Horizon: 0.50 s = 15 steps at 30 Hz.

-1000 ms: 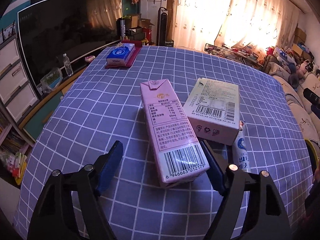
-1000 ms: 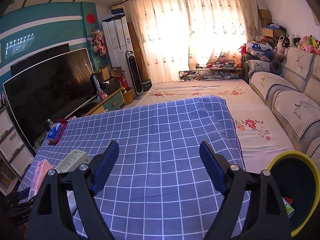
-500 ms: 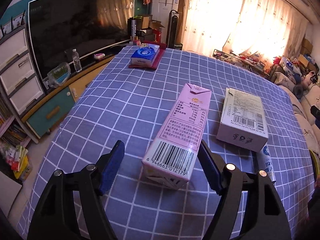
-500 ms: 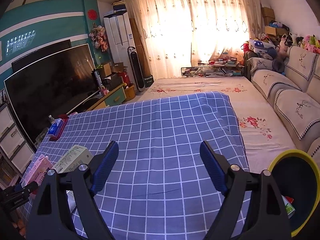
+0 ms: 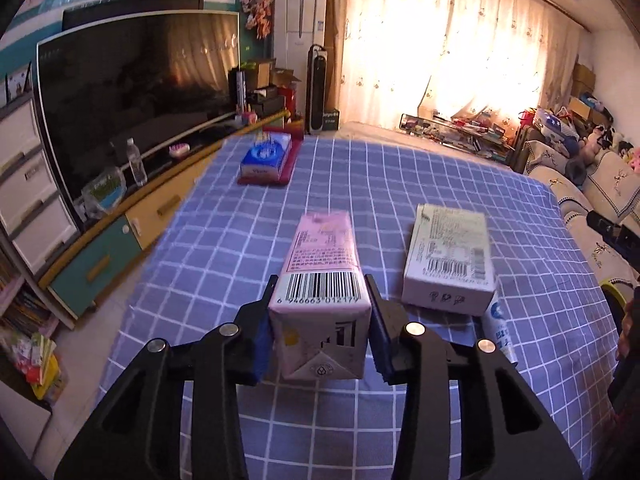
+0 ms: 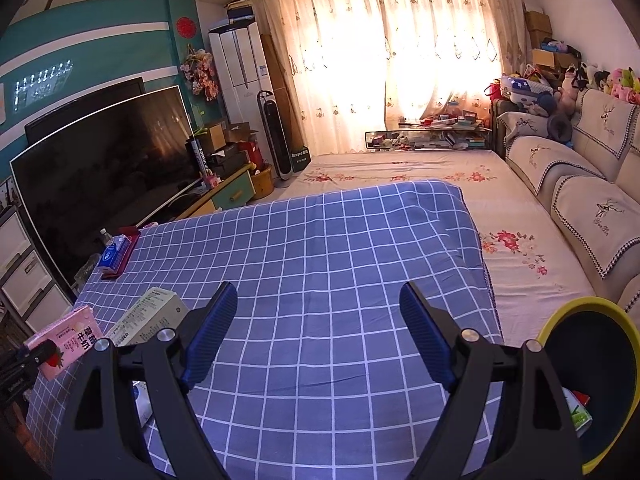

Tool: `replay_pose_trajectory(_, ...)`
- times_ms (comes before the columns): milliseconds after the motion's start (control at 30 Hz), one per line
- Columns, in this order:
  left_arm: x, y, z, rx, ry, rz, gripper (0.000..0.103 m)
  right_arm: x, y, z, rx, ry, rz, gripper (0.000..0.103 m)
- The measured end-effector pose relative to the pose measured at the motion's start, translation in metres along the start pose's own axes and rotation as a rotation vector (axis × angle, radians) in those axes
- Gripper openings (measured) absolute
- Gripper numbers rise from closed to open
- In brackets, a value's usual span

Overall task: Collect trash
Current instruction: 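Carry the pink carton over the bin and open the left gripper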

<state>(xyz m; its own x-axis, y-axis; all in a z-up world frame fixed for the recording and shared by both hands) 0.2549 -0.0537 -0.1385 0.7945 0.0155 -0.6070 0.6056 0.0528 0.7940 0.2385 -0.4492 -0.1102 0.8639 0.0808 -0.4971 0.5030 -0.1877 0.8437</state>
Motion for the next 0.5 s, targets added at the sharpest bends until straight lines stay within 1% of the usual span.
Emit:
replay_pose_trajectory(233, -0.035, 0.028, 0.007, 0.07, 0.005, 0.072, 0.04, -0.001, 0.002, 0.002, 0.009, 0.006, 0.001, 0.079)
replay_pose_trajectory(367, -0.046, 0.035, 0.013, 0.1, -0.006, 0.085, 0.04, -0.001, 0.002, 0.002, 0.012, 0.01, -0.002, 0.079)
replay_pose_trajectory(500, -0.06, 0.039, 0.025, 0.122, -0.039, 0.095, 0.04, -0.002, 0.003, 0.004, 0.017, 0.013, 0.007, 0.079)
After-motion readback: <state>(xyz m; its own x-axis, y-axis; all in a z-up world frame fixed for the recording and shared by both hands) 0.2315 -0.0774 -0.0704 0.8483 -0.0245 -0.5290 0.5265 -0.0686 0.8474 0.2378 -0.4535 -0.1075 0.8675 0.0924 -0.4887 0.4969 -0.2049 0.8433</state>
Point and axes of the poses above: each gripper's, at about its wrist camera, not at the fingertips, and x roughly the way its jaws point, z to its right, y to its top, the point moved 4 cm from there along x, roughly the way its jaws point, and after that the axes turned 2 degrees about z, right-handed, at the moved point
